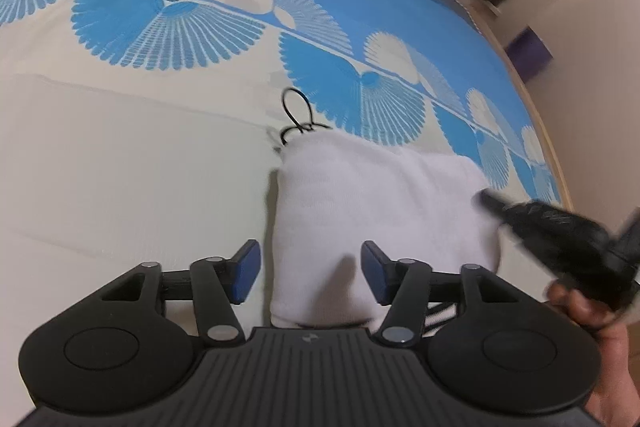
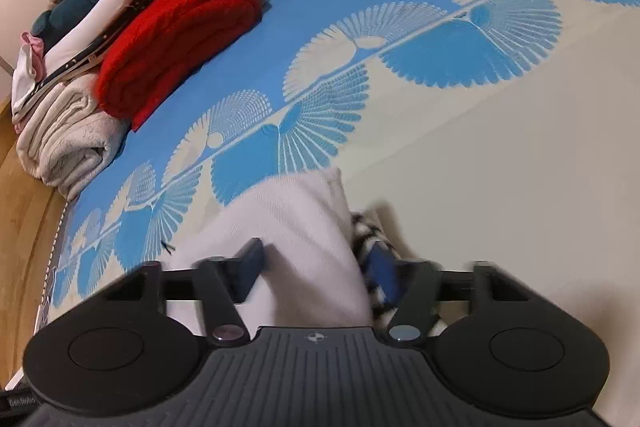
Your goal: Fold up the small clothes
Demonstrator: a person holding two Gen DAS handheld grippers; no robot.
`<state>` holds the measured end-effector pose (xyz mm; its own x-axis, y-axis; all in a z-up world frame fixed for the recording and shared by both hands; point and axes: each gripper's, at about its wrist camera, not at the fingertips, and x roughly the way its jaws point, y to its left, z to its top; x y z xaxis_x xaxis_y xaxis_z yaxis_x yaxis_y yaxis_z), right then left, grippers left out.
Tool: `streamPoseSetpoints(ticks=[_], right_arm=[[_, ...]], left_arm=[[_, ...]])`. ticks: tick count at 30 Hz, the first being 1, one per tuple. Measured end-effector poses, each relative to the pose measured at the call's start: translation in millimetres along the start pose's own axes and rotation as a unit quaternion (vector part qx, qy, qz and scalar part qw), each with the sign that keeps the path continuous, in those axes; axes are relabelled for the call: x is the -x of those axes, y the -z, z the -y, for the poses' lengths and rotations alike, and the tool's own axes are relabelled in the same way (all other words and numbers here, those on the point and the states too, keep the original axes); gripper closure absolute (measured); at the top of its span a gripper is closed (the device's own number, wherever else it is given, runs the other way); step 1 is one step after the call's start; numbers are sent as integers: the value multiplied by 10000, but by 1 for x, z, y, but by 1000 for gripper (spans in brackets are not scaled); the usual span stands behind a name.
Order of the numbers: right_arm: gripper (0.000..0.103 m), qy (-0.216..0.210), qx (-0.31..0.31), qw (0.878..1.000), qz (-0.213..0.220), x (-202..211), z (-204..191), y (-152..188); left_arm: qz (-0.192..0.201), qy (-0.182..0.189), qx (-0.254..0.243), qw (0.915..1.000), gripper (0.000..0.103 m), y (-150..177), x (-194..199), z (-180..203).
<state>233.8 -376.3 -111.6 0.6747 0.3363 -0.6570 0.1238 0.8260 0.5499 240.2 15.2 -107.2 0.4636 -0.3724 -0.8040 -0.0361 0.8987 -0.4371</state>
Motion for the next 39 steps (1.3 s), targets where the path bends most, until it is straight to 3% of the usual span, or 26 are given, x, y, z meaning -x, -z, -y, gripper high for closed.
streamPoseSetpoints(ticks=[1, 4, 5, 7, 10, 14, 15, 17, 21, 23, 24, 27, 30, 31, 32, 37, 39], right_arm=[[102, -33, 128, 9997, 215, 3, -7, -1], [102, -569, 748, 9855, 1415, 39, -30, 3], [102, -393, 768, 9847, 1515, 41, -29, 3], [102, 537, 262, 9927, 1045, 20, -5, -2], [102, 1752, -41, 9843, 222, -10, 26, -1], [99, 2067, 648, 9750, 491, -3, 13, 2], [97, 2029, 725, 9752, 510, 2, 12, 4], [76, 1569, 456, 9853, 492, 16, 19, 1], [64, 798, 572, 9923, 750, 51, 20, 6], [47, 513, 866, 9939, 453, 55, 20, 12], [45, 412, 949, 9946, 126, 52, 21, 16], [46, 496, 1172, 9879, -884, 40, 27, 34], [56, 364, 1356, 9843, -1072, 50, 32, 44], [71, 251, 1357, 9841, -1122, 53, 35, 45], [98, 143, 1366, 9834, -1184, 58, 39, 46], [100, -177, 1389, 9838, -1117, 92, 59, 51], [100, 14, 1158, 9839, -1360, 93, 73, 53]], left_arm=[[46, 4, 34, 10000, 36, -3, -2, -1], [34, 142, 373, 9992, 36, -11, -10, -10], [24, 196, 492, 9986, 36, -13, -13, -12], [-22, 252, 624, 9977, 36, -15, -18, -11], [-187, 251, 603, 9977, 35, -13, -25, -6], [-274, 400, 469, 9977, 34, -7, -27, 3], [-247, 410, 432, 9979, 32, -6, -27, 6], [-243, 340, 356, 9985, 31, -1, -28, 9], [-329, 153, 380, 9986, 31, 7, -33, 13], [-313, 134, 448, 9984, 31, 9, -33, 15], [-288, 124, 478, 9984, 31, 11, -32, 16], [-274, 19, 482, 9985, 31, 16, -31, 20], [-295, -21, 407, 9987, 31, 20, -30, 26], [-296, -35, 376, 9988, 31, 20, -30, 27], [-292, -59, 353, 9989, 31, 22, -29, 28], [-300, -60, 295, 9991, 30, 27, -26, 31], [-471, -213, 115, 9986, 23, 30, -32, 35]])
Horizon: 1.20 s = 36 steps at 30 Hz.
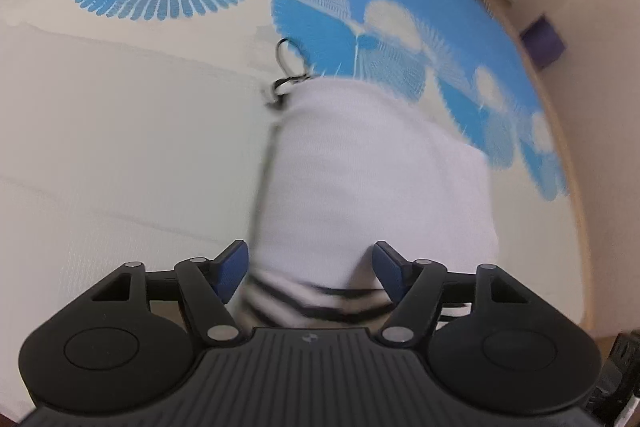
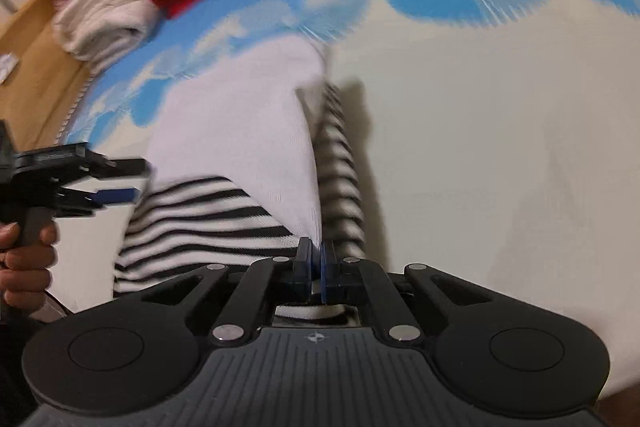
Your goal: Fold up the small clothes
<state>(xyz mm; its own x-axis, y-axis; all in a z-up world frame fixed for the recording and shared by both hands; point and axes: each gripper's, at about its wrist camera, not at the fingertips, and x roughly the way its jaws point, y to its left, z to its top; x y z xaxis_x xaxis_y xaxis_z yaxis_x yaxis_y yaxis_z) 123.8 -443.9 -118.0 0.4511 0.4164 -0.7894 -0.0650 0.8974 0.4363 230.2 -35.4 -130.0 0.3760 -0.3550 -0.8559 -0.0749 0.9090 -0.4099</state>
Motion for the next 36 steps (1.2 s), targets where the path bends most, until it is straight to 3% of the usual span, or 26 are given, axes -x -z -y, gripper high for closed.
streamPoseSetpoints(ticks=[3, 6, 7, 9, 11, 12, 18, 24, 27, 29, 31, 33, 36], right_arm=[[100, 509, 170, 9974, -487, -18, 3, 7], [94, 449, 162, 9981, -382, -19, -3, 1], [86, 500, 114, 9985, -207, -15, -6, -3], [59, 573, -45, 9981, 232, -6, -10, -10], [20, 505, -337, 9952, 767, 4, -10, -18], [15, 479, -445, 9936, 918, 4, -12, -21], [16, 501, -605, 9947, 667, -37, -21, -41], [18, 726, -717, 9948, 31, -76, -14, -45], [46, 470, -827, 9955, -23, -81, -12, -45], [75, 212, -837, 9963, -19, -82, -15, -46], [85, 167, -667, 9976, 31, -82, -22, -47], [89, 338, -358, 9986, 186, -80, -33, -48], [91, 395, -211, 9975, 538, -73, -41, -53]], left_arm=[[-136, -151, -138, 9997, 21, 4, -8, 4], [-74, -123, 47, 9999, 21, 2, -8, -1], [-64, -40, 130, 9999, 21, 1, -7, -4], [-26, 90, 206, 9997, 21, -1, -8, -6], [-6, 140, 177, 9997, 21, -1, -10, -5], [-25, 148, 195, 9997, 21, -2, -11, -3], [11, 393, 557, 9977, 18, -9, -21, -9], [-83, 741, 908, 9931, 15, -14, -50, -28], [-105, 975, 1172, 9883, 14, -13, -65, -35], [-23, 936, 1101, 9895, 24, -16, -66, -30], [134, 884, 772, 9930, 54, -21, -60, -18], [372, 888, 489, 9942, 64, -25, -48, -9], [883, 809, -32, 9928, 66, -39, -27, 9]])
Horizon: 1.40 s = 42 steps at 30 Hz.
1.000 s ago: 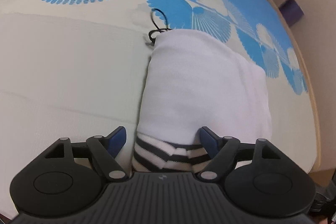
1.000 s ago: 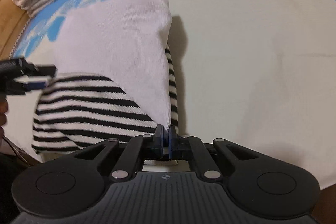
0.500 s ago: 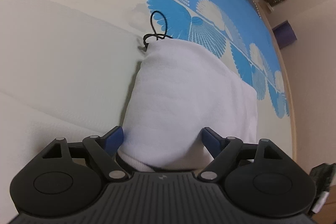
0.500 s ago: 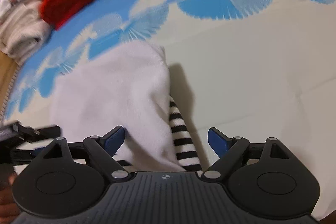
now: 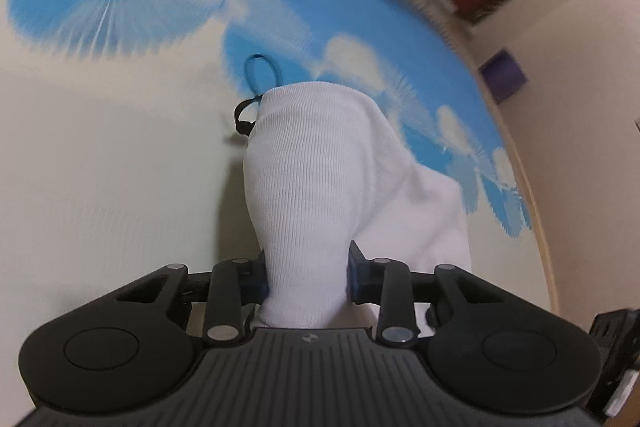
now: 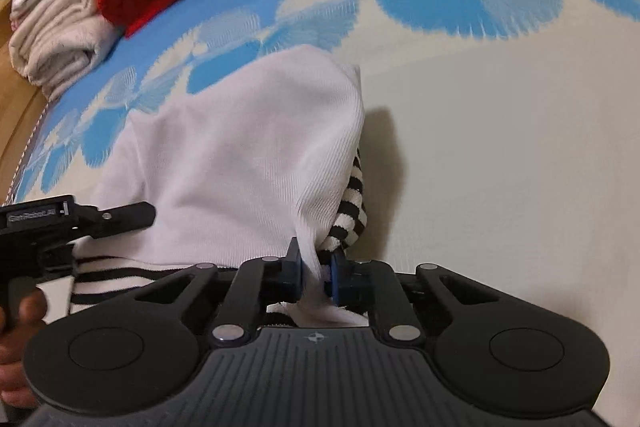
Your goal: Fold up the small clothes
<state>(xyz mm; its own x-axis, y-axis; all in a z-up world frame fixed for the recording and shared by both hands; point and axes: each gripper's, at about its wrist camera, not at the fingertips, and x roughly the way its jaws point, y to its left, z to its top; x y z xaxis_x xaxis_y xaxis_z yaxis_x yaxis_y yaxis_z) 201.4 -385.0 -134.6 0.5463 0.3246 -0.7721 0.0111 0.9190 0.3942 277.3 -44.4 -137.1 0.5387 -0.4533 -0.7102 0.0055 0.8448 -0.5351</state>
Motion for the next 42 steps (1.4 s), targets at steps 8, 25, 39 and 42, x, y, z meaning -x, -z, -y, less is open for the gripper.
streamPoseSetpoints(ticks=[8, 25, 39, 42], right_arm=[[92, -345, -103, 9896, 1391, 10, -20, -32], [83, 977, 228, 9909, 898, -45, -53, -43], [59, 1303, 213, 9901, -467, -36, -12, -8], [60, 1407, 59, 9900, 78, -2, -7, -9]], left_arm=[[928, 142, -653, 9934, 62, -52, 17, 13], [-391, -1025, -1928, 9751, 38, -8, -13, -11], [-472, -1433, -1185, 9814, 22, -4, 17, -22], [-328, -1865, -1310, 9731, 22, 0, 42, -15]])
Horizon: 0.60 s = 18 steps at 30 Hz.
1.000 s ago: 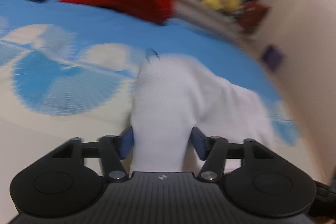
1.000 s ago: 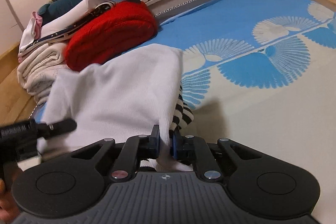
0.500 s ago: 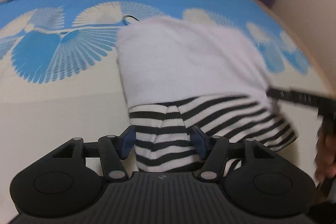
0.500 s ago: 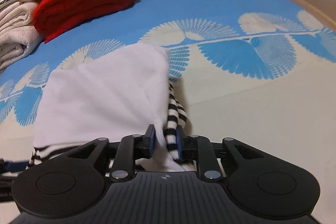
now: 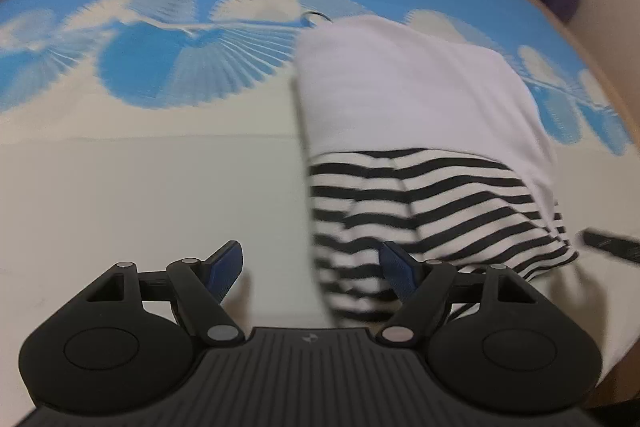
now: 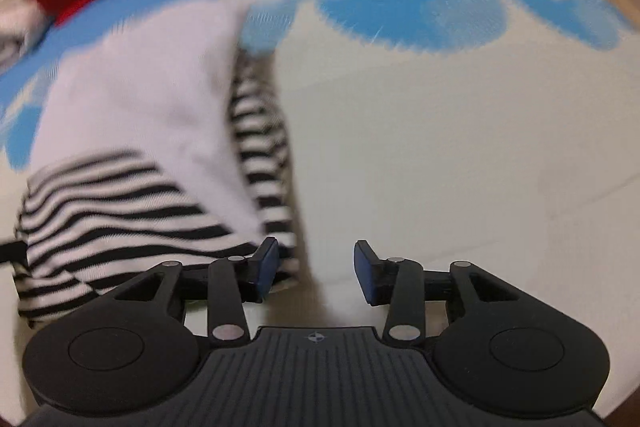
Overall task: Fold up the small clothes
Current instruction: 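Open both grippers and withdraw them from the folded bundle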
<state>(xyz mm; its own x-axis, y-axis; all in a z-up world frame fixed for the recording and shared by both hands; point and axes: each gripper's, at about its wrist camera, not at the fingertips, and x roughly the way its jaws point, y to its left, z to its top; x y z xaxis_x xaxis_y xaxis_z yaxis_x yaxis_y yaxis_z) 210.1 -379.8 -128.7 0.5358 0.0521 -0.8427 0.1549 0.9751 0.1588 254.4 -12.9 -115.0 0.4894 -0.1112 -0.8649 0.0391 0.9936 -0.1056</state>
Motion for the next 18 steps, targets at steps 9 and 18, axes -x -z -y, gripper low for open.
streamPoseSetpoints(ticks=[9, 18], right_arm=[[11, -277, -2, 9820, 1870, 117, -11, 33], [1, -373, 267, 9633, 2646, 184, -34, 93]], left_arm=[[1756, -550, -81, 9829, 15, 53, 129, 27], [1998, -527, -241, 9781, 15, 98, 189, 69]])
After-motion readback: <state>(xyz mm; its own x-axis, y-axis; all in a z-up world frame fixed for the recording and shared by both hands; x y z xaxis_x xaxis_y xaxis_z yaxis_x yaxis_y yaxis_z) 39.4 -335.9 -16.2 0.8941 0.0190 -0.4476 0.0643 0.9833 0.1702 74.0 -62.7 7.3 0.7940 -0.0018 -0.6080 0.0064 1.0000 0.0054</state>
